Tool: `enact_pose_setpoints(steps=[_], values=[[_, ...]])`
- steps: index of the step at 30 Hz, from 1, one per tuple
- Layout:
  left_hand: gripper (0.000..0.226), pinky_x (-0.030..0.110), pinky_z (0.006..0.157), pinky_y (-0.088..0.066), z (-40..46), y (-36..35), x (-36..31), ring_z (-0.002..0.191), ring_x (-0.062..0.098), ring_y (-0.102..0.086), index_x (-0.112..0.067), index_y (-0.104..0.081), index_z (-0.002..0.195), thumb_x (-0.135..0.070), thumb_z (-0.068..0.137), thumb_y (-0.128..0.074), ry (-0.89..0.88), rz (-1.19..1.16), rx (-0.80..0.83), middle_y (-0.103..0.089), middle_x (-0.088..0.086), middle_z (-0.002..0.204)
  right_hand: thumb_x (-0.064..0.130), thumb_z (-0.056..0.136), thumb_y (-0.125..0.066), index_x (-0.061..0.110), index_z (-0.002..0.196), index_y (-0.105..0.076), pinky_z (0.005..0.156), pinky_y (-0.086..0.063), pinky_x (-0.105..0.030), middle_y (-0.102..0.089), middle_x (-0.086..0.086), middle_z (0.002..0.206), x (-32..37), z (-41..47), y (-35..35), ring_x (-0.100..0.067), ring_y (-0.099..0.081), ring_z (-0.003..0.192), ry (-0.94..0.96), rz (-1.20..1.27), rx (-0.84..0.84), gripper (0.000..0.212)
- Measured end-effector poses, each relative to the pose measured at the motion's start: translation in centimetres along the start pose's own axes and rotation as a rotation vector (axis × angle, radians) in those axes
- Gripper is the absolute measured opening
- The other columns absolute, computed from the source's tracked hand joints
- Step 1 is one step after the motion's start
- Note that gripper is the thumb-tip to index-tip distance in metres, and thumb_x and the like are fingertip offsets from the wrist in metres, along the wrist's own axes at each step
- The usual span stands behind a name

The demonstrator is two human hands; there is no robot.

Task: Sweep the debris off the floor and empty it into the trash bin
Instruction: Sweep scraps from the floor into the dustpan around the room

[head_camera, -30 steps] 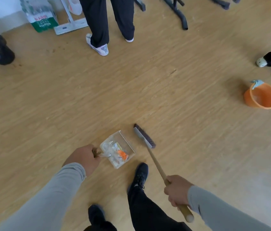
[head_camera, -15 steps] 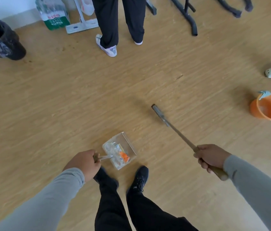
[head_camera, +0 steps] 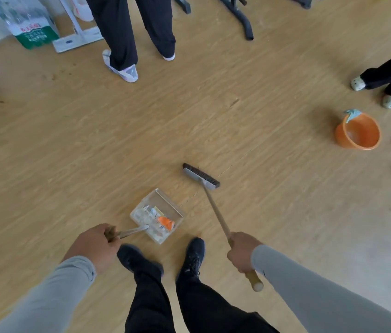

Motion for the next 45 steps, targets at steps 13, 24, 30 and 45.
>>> enact_pose_setpoints(steps=[13,24,30,45], values=[[0.018,0.030,0.067,-0.050,-0.3,0.4,-0.8,0.074,0.018,-0.062,-0.023,-0.063,0.111,-0.032,0.097,-0.057,-0.021,0.011,-0.029,-0.062,-0.006,0.083,0.012,0.094,-0.053,0.020,0.136,-0.049,0.046,-0.041,-0.029,-0.057,-0.005,0.065,-1.0,-3.8,4.0,-0.016,-0.047,0.047,0.129,0.199,0.070,0.044],[0.012,0.031,0.073,-0.052,0.6,0.3,-0.3,0.078,0.015,-0.062,-0.027,-0.061,0.106,-0.029,0.095,-0.058,-0.021,-0.032,-0.023,-0.062,-0.011,0.088,0.011,0.097,-0.043,0.018,0.139,-0.044,0.056,-0.057,-0.035,-0.064,-0.014,0.091,0.8,-0.2,5.7,-0.025,-0.058,0.062,0.047,0.188,-0.079,0.043],[0.000,0.031,0.071,-0.053,0.7,0.1,-0.2,0.075,0.013,-0.062,-0.031,-0.060,0.091,-0.032,0.092,-0.060,-0.032,-0.055,-0.025,-0.063,-0.011,0.086,0.007,0.094,-0.038,0.024,0.156,-0.018,0.049,-0.053,-0.027,-0.057,-0.007,0.102,1.8,-0.1,-3.2,-0.023,-0.062,0.064,-0.029,-0.052,-0.042,0.068],[0.010,0.036,0.078,-0.056,-2.4,-0.6,3.9,0.080,0.016,-0.064,-0.027,-0.061,0.095,-0.036,0.091,-0.058,-0.075,-0.070,0.049,-0.066,-0.007,0.092,0.009,0.094,-0.057,0.036,0.156,-0.023,0.043,-0.032,-0.026,-0.040,-0.006,0.060,-6.5,-11.8,-2.9,-0.016,-0.033,0.044,0.040,0.341,0.112,0.075]])
Point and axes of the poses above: each hand's wrist, its own z-axis towards the middle knuckle, its own y-axis out of the back of the hand, x = y × z, the point moved 8 cm from there along z, towards the middle knuckle
